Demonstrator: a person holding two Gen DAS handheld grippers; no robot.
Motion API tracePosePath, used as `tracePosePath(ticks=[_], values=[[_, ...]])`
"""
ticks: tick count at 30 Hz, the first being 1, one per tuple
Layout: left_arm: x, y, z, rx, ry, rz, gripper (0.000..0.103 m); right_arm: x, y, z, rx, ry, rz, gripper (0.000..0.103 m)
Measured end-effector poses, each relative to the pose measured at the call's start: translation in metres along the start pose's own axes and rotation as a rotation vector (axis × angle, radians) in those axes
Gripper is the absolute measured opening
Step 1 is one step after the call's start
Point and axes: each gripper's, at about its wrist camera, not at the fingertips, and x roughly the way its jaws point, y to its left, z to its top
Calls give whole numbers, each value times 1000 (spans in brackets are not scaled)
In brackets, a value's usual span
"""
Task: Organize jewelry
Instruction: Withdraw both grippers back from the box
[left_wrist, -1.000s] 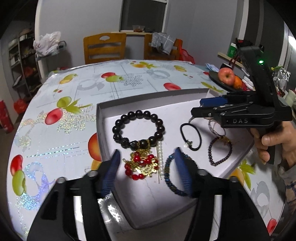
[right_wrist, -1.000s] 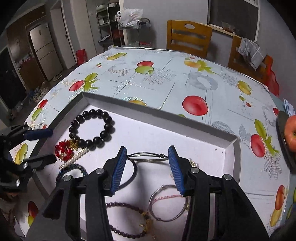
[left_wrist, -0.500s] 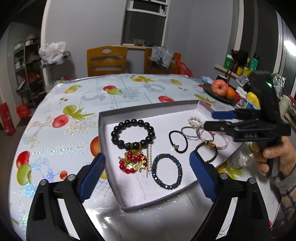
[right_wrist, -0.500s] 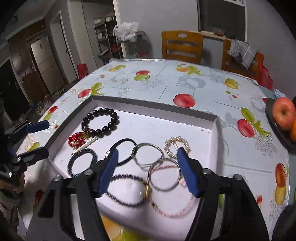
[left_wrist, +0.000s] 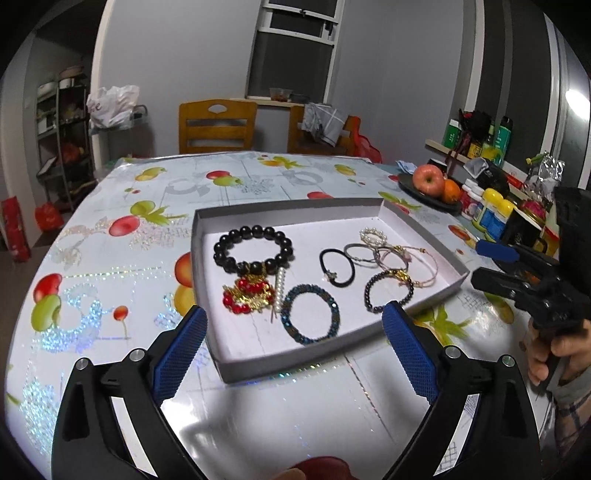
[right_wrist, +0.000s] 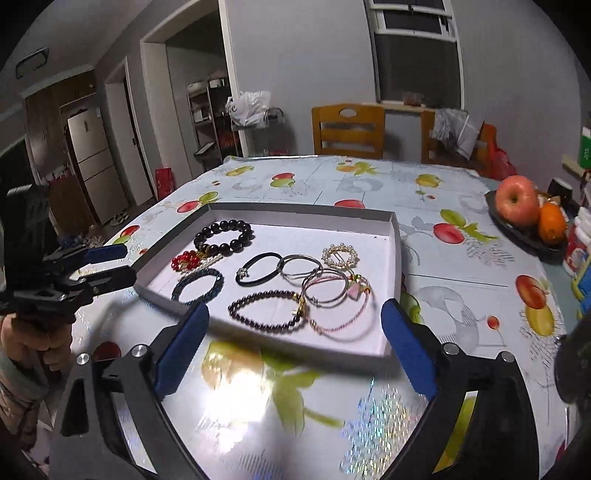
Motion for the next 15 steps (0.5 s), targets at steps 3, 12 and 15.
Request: tracePosePath(ticks=[3, 12, 15], values=[[-7, -6, -4, 2, -27, 10, 97, -13, 6, -7, -7, -37, -5, 97], [-13, -23, -12, 26, -52, 7, 97, -29, 13, -21, -3, -101, -43, 97], [-12, -26, -12, 31, -54, 5, 97, -30, 13, -24, 0, -109, -48, 97]])
